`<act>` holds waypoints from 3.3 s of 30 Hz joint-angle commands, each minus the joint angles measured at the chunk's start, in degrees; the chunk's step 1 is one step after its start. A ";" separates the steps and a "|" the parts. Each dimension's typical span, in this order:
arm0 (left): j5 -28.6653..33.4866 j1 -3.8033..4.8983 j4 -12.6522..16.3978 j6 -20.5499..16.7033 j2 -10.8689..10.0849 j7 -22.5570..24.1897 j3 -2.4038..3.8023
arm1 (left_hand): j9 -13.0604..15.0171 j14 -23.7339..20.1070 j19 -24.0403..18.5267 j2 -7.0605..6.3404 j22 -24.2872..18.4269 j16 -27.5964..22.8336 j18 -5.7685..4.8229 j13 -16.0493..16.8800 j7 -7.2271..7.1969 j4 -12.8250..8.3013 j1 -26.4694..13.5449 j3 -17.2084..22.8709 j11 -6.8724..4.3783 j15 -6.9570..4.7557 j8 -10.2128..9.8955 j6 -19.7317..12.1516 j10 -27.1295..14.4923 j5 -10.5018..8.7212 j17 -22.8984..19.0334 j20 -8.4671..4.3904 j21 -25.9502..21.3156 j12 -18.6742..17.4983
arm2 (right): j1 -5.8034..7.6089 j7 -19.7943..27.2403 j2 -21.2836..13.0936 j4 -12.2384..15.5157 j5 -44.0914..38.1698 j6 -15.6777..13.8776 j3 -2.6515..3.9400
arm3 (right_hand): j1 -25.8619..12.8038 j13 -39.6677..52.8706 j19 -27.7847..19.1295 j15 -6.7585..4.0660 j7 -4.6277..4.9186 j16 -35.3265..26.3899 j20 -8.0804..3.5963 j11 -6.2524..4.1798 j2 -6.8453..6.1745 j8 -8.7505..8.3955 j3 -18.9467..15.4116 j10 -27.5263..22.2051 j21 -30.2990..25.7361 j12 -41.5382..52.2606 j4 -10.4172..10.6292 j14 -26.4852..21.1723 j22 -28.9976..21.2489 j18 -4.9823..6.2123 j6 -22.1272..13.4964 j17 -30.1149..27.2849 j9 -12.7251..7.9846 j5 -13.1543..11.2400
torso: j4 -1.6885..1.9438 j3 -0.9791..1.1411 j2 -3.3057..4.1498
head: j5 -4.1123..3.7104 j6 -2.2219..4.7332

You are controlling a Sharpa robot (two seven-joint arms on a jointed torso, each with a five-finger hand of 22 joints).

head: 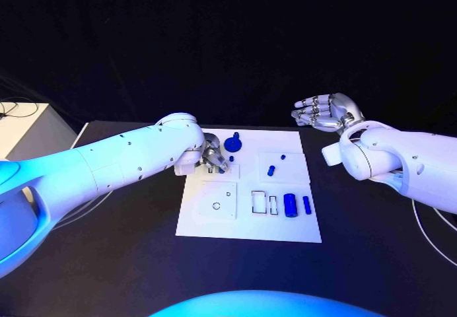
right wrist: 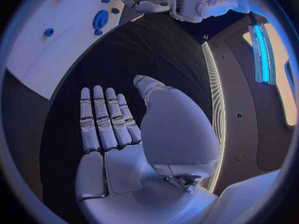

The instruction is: Assemble the parts on the task board

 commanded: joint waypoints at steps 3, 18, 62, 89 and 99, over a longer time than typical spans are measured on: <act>-0.14 -0.33 0.93 -0.34 -0.69 0.27 -0.17 | -0.82 6.02 0.12 -0.91 1.68 0.19 -0.51 -0.21 -0.33 -2.30 -2.70 2.35 -0.26 -0.36 -1.42 0.60 -0.22 -0.68 15.09 -0.06 -0.22 -0.26 | 0.00 0.25 -0.08 0.11 -0.15 0.83 0.02 | -0.12 -0.04 -1.61 0.45 3.11 -0.35 0.15 0.49 0.34 -0.66 -0.67 0.13 -0.39 -0.65 -0.33 -1.30 -0.86 0.33 0.32 -0.84 -0.18 0.39 | 0.02 -0.02 -0.03 | 0.00 -0.02; 0.41 -0.29 1.95 -0.90 -2.28 0.10 0.27 | -1.57 6.02 0.35 -1.66 1.80 0.19 -0.53 0.09 -0.10 5.07 -4.06 -8.53 -0.02 -0.20 -2.88 1.86 -0.33 -1.04 15.09 -0.06 -0.39 0.03 | -0.01 -0.23 -0.18 0.08 -0.87 0.89 0.02 | -0.24 -0.05 -4.79 1.19 3.30 -0.34 0.24 0.79 0.70 -1.71 -2.35 -0.22 -0.49 -0.84 -0.54 -4.85 -2.82 -0.24 0.53 -3.27 -0.58 0.41 | -0.02 -0.03 0.03 | -0.04 0.26; 3.93 0.82 -4.80 -4.74 -3.77 1.14 10.88 | -3.96 5.07 -2.44 0.31 -2.09 -1.00 0.35 -5.44 2.21 12.10 6.89 -15.03 1.99 1.55 -8.72 -2.63 -5.18 -14.77 12.88 1.38 -2.61 -3.28 | -0.04 -0.25 -0.81 0.03 -1.34 1.06 0.03 | -0.03 -0.02 -7.95 1.08 3.41 0.30 0.23 0.81 1.33 -2.37 -3.74 0.06 -0.52 -0.75 -0.42 -3.34 -4.23 -0.37 1.31 -4.43 -0.84 0.73 | -0.24 -0.03 0.36 | 0.37 2.52; 1.79 1.00 -16.82 -1.82 3.46 1.40 9.70 | -4.45 5.02 -2.31 0.33 -1.89 -1.05 0.31 -6.18 2.79 12.30 6.60 -14.74 2.51 1.98 -9.36 -2.34 -5.75 -14.87 12.77 1.68 -2.53 -3.64 | 0.01 -0.61 -0.70 0.39 -1.24 2.03 0.17 | -0.03 -0.03 -8.34 1.08 3.35 0.20 0.25 0.77 1.46 -2.43 -3.74 0.14 -0.51 -0.76 -0.39 -3.35 -4.33 -0.33 1.41 -4.59 -0.86 1.17 | -0.90 -0.10 1.69 | 0.60 3.31; 2.78 1.00 -17.51 -1.21 4.28 1.49 8.83 | -4.52 5.07 -2.27 0.33 -1.82 -0.99 0.29 -6.17 2.84 12.34 6.32 -14.80 2.57 2.04 -9.44 -2.28 -5.76 -14.93 12.89 1.74 -2.50 -3.61 | 0.04 -0.68 -0.50 0.38 -1.02 2.13 0.19 | -0.09 -0.03 -8.89 1.15 3.34 0.01 0.28 0.78 1.46 -2.49 -3.82 0.15 -0.56 -0.78 -0.35 -3.60 -4.42 -0.36 1.44 -4.75 -0.89 1.29 | -0.69 -0.12 1.66 | 0.36 3.08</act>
